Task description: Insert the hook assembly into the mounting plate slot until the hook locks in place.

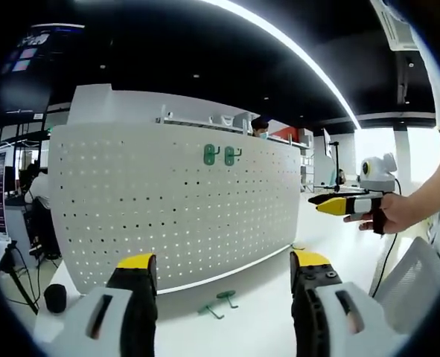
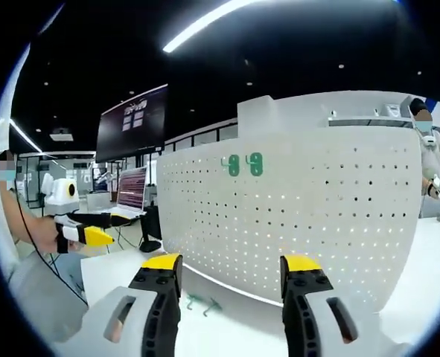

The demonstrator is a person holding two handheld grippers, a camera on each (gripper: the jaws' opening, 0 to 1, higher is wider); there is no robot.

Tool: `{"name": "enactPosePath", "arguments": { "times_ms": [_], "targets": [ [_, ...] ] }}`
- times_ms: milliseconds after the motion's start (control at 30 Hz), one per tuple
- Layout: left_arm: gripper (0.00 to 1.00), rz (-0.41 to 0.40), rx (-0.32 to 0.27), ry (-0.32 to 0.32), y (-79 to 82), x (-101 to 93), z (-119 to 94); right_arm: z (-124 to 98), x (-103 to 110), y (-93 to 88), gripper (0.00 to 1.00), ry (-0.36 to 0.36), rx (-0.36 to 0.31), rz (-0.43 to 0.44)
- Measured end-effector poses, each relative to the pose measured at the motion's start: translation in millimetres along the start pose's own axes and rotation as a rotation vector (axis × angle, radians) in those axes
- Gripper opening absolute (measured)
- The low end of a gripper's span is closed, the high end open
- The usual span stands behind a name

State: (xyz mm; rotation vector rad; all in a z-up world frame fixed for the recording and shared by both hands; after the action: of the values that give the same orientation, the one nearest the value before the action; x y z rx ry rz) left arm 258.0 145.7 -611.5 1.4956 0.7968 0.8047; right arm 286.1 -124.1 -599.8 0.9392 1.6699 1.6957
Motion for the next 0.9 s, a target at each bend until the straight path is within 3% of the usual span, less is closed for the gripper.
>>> {"name": "enactPosePath", "arguments": {
  "times_ms": [900],
  "targets": [
    [0.76, -0.006, 0.022, 0.001, -10.5, -1.2, -10.6, -27.0, -4.7, -26.1, 0.57, -0.047, 0.042, 0.030]
  ]
}}
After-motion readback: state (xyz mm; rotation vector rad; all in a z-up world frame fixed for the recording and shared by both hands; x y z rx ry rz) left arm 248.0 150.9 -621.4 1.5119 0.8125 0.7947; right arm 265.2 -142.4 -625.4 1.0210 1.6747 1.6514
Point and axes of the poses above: the point that each gripper's makers call its tool centre point, and the gripper's own axes: z roughly forward along the fingers, x roughly to its left, y roughly out of its top, the point moved 5 cm from there along -z, roughly backward along the fingers, and after that the axes turned 4 degrees about z, right-handed, at the moved point
